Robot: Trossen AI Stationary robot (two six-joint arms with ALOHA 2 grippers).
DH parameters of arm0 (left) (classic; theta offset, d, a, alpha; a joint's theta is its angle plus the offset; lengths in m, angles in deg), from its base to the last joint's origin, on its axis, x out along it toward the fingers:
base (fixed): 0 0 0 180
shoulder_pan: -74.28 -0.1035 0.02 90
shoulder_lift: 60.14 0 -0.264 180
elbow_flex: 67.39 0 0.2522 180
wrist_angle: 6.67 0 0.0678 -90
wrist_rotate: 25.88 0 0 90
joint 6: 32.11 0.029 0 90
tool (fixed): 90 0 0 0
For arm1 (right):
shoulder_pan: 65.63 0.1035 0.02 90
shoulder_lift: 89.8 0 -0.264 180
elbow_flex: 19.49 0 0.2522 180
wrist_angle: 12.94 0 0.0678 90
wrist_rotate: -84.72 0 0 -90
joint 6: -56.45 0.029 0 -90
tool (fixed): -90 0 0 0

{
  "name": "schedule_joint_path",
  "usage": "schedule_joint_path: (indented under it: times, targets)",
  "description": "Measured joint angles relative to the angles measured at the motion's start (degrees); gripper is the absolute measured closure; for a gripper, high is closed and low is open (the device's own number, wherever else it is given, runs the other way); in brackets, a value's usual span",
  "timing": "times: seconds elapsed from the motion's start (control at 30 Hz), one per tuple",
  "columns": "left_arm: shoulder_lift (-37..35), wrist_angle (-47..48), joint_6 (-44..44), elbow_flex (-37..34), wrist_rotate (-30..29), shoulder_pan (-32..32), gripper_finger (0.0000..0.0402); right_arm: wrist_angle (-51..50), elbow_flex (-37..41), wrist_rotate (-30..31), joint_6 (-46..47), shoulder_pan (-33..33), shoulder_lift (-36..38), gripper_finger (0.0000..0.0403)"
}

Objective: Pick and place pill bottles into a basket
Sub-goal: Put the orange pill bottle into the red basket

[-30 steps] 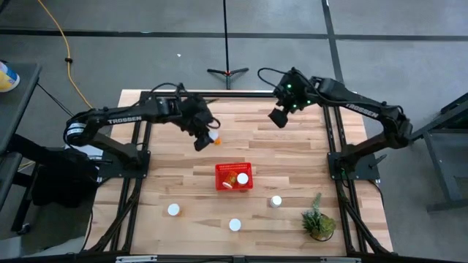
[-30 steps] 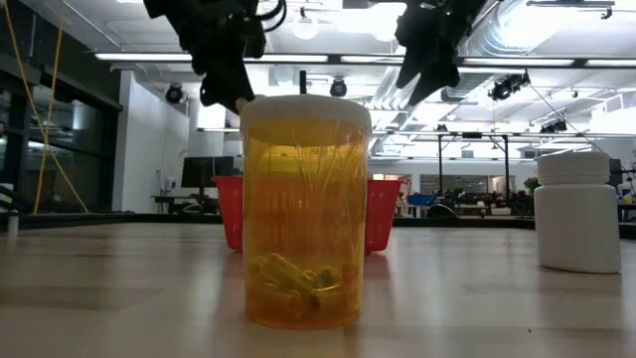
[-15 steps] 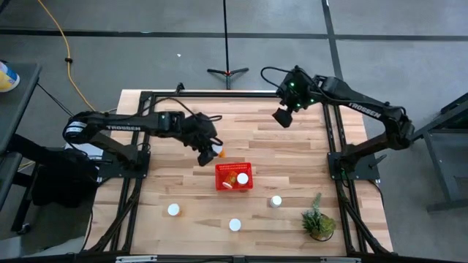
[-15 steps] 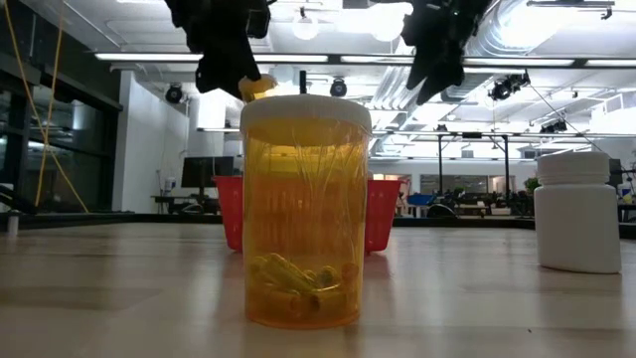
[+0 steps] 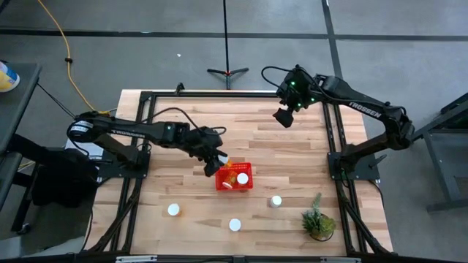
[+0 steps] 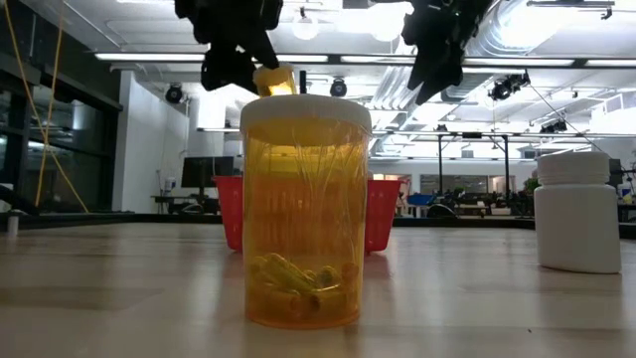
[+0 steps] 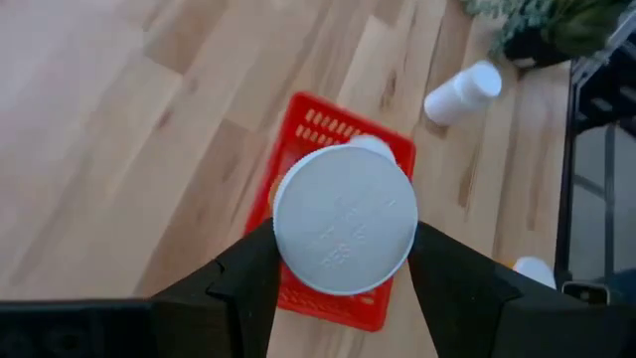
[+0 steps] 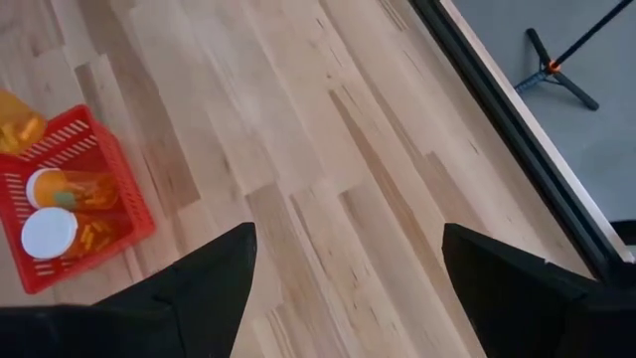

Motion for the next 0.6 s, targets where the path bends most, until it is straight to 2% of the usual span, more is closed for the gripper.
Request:
schedule_joint_path:
  times: [0.47,0.6]
  targets:
    - [5.46,2.61,-4.34,0.01,2.59,2.92,0.0166,1.54,0.00,-1.95,-2.86,0.00,0.00,0.0091]
    - [6.43,3.32,-4.50,0.00,1.57,3.11,0.0166,1.86,0.00,-2.76,-3.13,0.01,0.01,0.0091]
